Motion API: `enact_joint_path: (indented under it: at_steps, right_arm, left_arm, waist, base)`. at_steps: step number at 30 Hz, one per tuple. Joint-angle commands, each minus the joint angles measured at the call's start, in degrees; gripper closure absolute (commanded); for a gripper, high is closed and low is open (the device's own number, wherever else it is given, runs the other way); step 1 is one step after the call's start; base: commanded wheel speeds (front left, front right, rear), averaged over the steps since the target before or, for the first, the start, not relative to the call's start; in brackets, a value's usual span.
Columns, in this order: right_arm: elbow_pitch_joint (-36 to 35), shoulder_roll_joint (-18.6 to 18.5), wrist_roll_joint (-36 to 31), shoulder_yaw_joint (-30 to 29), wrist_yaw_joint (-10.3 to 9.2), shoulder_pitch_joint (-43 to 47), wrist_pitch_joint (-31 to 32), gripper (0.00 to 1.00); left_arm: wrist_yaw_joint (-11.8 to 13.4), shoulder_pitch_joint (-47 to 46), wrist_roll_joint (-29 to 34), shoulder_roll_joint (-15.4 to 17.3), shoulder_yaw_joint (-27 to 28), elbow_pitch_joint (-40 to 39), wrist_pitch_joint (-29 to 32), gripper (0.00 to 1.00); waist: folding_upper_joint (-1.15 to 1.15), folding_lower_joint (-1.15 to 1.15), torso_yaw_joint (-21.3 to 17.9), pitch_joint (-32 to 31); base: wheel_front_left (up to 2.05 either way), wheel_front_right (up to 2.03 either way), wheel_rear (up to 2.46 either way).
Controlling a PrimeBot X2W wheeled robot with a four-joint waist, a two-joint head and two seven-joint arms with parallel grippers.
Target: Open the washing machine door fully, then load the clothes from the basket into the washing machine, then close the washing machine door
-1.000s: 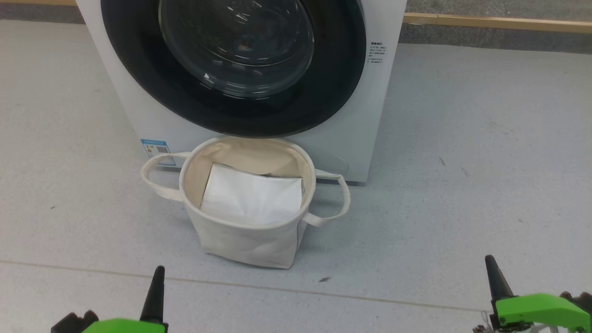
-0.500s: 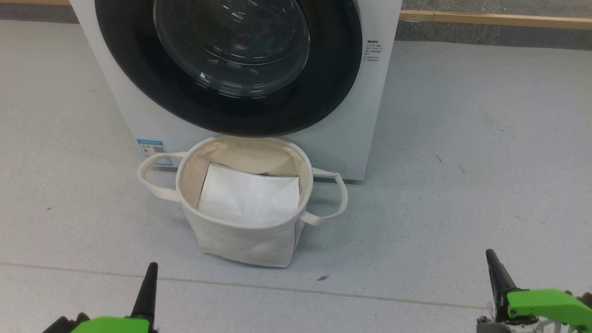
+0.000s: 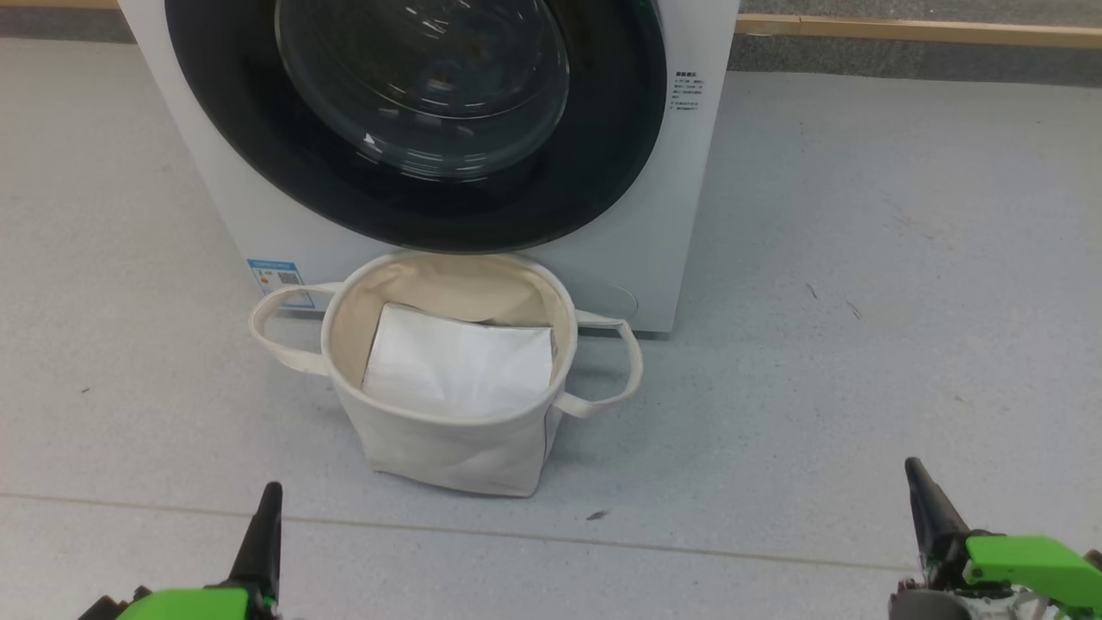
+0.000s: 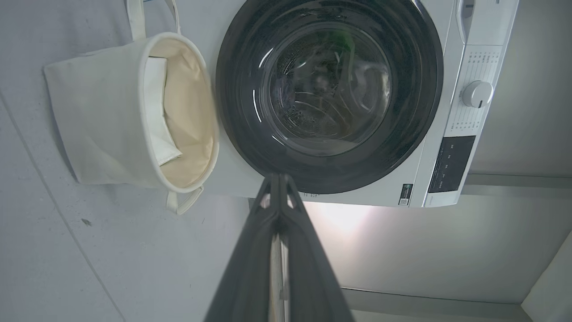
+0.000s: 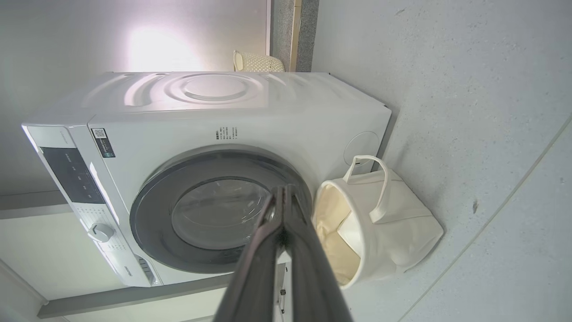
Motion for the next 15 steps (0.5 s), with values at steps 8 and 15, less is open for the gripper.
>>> enact_joint_path:
  at_steps: [8, 15]
  right_arm:
    - [-2.37, -0.68, 4.75, 0.42, 0.0, -3.63, 1.48, 1.0]
    - [-2.37, -0.66, 4.72, 0.38, 0.0, -3.63, 1.51, 1.0]
  left_arm:
    - [-0.4, -3.24, -4.53, 0.61, 3.03, -2.68, 1.29, 1.0]
    - [-0.4, -3.24, -4.49, 0.57, 3.08, -2.68, 1.34, 1.0]
  waist:
    - [0.0, 0.0, -0.24, 0.11]
    - [0.0, 0.0, -0.24, 0.11]
  base:
    - [0.0, 0.0, 0.0]
    - [0.0, 0.0, 0.0]
